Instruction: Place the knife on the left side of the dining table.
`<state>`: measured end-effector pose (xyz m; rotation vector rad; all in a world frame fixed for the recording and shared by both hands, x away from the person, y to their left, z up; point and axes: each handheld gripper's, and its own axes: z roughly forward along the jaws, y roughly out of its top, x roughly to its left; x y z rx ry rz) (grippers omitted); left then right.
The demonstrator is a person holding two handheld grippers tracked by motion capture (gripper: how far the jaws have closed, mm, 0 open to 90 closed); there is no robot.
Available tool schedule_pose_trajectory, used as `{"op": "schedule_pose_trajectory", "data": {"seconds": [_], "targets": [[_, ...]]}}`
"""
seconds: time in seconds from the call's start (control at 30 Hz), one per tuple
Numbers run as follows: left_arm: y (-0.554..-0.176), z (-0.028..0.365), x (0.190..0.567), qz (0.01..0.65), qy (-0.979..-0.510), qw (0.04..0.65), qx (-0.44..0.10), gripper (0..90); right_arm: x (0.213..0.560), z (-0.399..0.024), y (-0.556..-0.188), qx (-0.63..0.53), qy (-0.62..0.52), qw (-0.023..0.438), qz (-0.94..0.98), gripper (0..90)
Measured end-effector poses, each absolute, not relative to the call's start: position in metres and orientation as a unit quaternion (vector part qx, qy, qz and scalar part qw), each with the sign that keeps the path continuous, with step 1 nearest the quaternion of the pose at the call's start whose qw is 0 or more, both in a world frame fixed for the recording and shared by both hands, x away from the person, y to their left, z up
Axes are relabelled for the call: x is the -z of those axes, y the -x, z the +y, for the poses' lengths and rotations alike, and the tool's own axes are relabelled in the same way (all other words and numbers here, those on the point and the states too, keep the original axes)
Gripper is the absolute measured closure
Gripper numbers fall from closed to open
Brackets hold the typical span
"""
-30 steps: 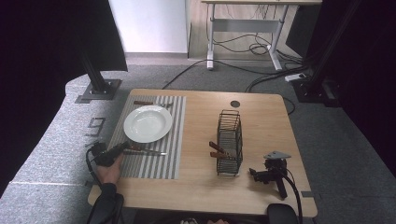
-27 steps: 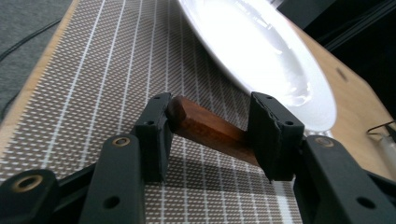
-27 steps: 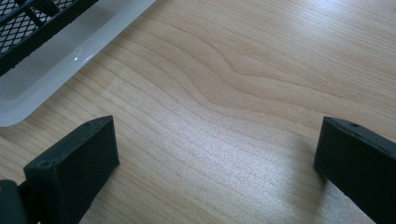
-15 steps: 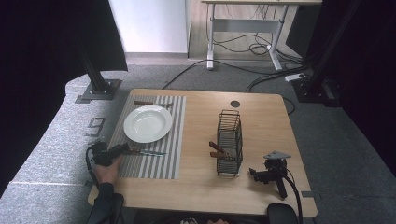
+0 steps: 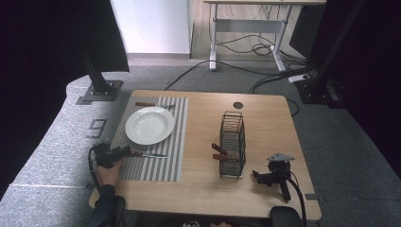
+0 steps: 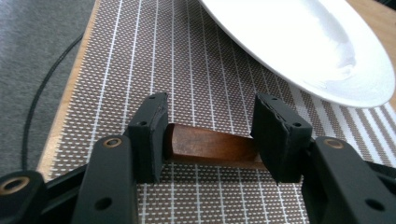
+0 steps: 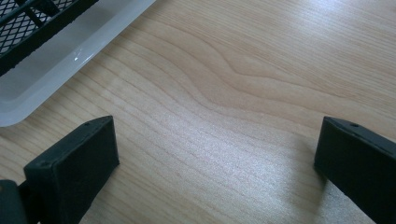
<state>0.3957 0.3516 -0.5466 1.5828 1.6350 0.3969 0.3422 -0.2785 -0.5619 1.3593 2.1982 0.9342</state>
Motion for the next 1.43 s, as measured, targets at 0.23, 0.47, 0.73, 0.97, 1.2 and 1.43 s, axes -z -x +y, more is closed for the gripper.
{"op": "schedule_pose_trajectory", "data": {"seconds": [0.23,0.47,0.73,0.97,1.2,1.43], "targets": [[-0.395,0.351,0.542,0.637,-0.637,0.394,-0.182,32.9,0.562,-0.278,-0.342,-0.333,-0.485,0.195,0.784,0.0],[-0.387,0.340,0.529,0.600,-0.675,0.376,-0.208,20.1,0.562,-0.278,-0.342,-0.333,-0.485,0.195,0.784,0.0],[-0.373,0.331,0.530,0.568,-0.717,0.348,-0.207,9.2,0.562,-0.278,-0.342,-0.333,-0.485,0.195,0.784,0.0],[-0.366,0.332,0.544,0.558,-0.746,0.291,-0.218,0.0,0.562,-0.278,-0.342,-0.333,-0.485,0.195,0.784,0.0],[-0.369,0.331,0.547,0.563,-0.750,0.277,-0.210,0.0,0.562,-0.278,-0.342,-0.333,-0.485,0.196,0.784,0.0],[-0.367,0.330,0.548,0.565,-0.746,0.280,-0.214,0.0,0.562,-0.279,-0.342,-0.334,-0.485,0.195,0.784,0.0]]}}
